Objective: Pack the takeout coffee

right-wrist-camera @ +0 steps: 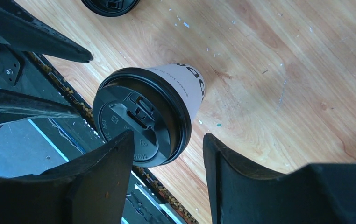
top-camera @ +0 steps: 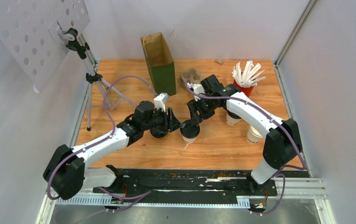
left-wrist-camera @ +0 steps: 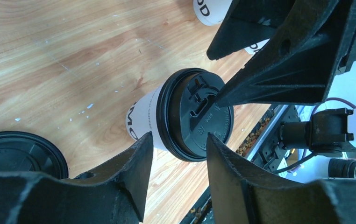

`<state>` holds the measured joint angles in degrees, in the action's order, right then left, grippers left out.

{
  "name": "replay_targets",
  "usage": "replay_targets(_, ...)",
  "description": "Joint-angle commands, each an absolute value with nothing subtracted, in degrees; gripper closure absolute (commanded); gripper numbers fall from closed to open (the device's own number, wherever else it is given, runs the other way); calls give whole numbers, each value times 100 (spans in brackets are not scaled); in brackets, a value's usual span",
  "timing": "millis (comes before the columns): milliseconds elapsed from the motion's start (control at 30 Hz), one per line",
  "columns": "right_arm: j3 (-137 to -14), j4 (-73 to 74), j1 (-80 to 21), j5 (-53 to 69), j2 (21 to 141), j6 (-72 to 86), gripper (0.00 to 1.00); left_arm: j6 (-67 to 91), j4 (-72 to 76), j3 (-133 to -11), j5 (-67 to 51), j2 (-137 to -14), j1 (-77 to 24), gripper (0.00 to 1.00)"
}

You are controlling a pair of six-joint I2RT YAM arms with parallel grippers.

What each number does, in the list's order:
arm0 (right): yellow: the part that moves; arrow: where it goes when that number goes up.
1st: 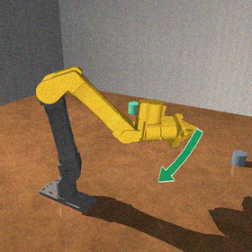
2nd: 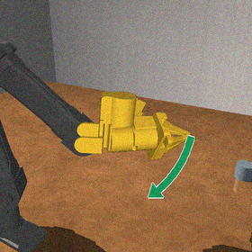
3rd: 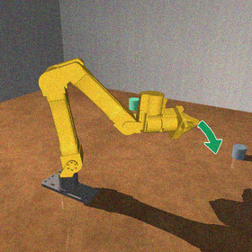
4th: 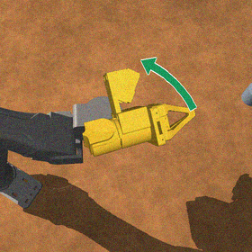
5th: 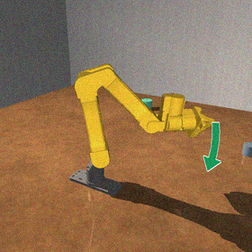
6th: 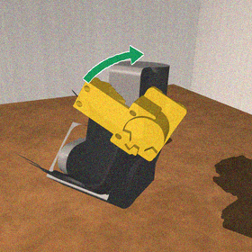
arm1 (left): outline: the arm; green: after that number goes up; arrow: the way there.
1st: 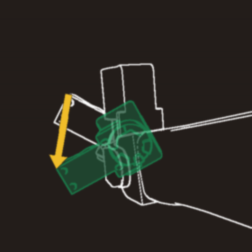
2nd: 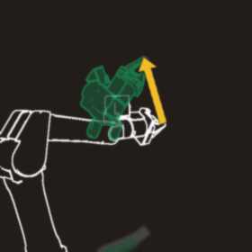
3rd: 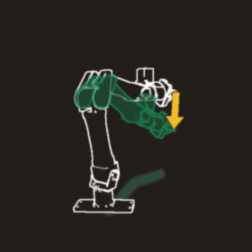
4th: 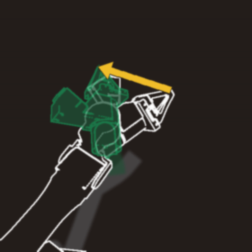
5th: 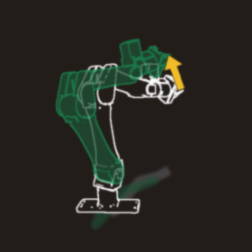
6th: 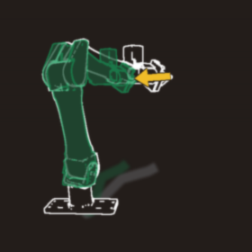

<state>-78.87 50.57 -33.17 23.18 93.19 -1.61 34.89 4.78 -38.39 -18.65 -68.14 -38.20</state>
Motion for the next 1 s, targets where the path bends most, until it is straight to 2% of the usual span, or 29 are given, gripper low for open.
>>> replay_targets(0,-7760,4678,-3261,2493,9439,-329,45,3482,1030,-3842,-2135,-7164,-3797,50)
replay_targets(200,-7400,4468,-3227,2437,9464,-325,48,3368,1087,-3720,-2227,-7450,-3799,61)
replay_targets(733,-6884,4068,-3215,2668,9246,-272,52,3708,1226,-3326,-2495,-7337,-3828,67)
replay_targets(967,-7426,4311,-3123,2813,9405,-649,39,4382,1153,-3209,-2233,-6891,-4061,68)
